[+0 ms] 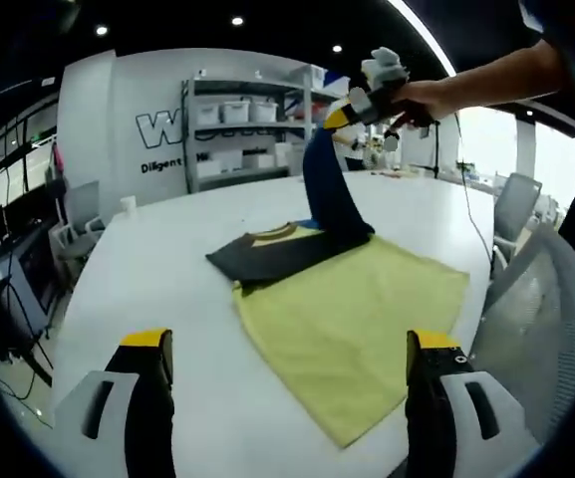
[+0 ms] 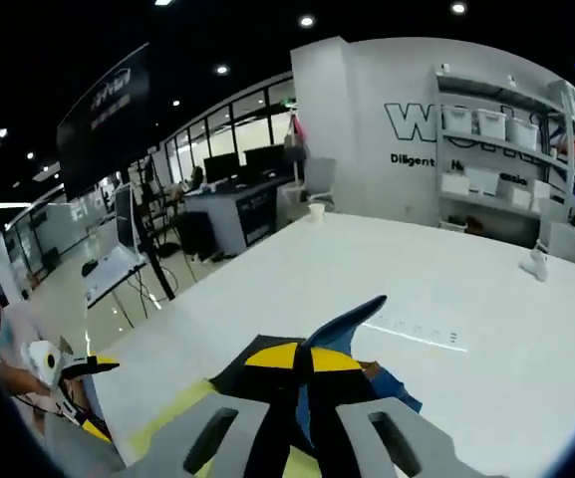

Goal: Fold the garment on the visible template until the final outline fits inside the template.

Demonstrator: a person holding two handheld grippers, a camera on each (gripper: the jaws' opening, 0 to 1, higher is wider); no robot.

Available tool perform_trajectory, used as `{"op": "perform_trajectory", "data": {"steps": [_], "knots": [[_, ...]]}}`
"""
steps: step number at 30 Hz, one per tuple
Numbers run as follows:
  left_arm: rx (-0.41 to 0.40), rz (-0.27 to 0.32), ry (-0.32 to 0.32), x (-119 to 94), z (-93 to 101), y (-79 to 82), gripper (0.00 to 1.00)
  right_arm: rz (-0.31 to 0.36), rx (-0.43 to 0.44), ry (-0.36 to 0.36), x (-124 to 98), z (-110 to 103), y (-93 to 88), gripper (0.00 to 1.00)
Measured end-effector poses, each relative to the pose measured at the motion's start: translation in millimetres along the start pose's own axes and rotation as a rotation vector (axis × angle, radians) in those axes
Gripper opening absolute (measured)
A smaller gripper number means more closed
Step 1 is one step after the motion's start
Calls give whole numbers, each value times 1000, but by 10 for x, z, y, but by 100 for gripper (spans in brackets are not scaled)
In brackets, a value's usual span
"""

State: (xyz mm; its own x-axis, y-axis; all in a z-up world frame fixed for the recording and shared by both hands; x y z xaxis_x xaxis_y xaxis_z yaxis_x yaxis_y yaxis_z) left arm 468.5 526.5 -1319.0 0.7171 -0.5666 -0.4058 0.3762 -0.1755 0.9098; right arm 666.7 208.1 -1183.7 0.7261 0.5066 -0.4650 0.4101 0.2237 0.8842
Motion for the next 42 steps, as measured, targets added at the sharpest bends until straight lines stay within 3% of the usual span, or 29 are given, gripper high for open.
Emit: {"op": "perform_trajectory", "data": {"steps": [27, 42], "knots": [[-5, -28, 15, -81, 4, -81, 98, -112, 1, 52, 454, -216, -382, 0], [17, -47, 7, -96, 38, -48, 97, -156, 19, 69, 641, -317, -585, 0]]}}
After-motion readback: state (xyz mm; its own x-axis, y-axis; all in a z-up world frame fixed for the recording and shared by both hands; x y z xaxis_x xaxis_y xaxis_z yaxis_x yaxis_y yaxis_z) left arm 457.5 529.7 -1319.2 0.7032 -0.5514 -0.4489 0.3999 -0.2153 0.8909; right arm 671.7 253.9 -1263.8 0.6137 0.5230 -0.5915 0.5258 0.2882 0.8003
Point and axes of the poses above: the point that each gripper's makers call its tool centre point, and the gripper's own axes: x roughly forward along the fingers, z roughly to its right, y roughly out of its top, the point moved 7 cm from there along -x, roughly backward along the fingers, and after that the axes turned 6 degrees about -x, right-handed, at the moved point
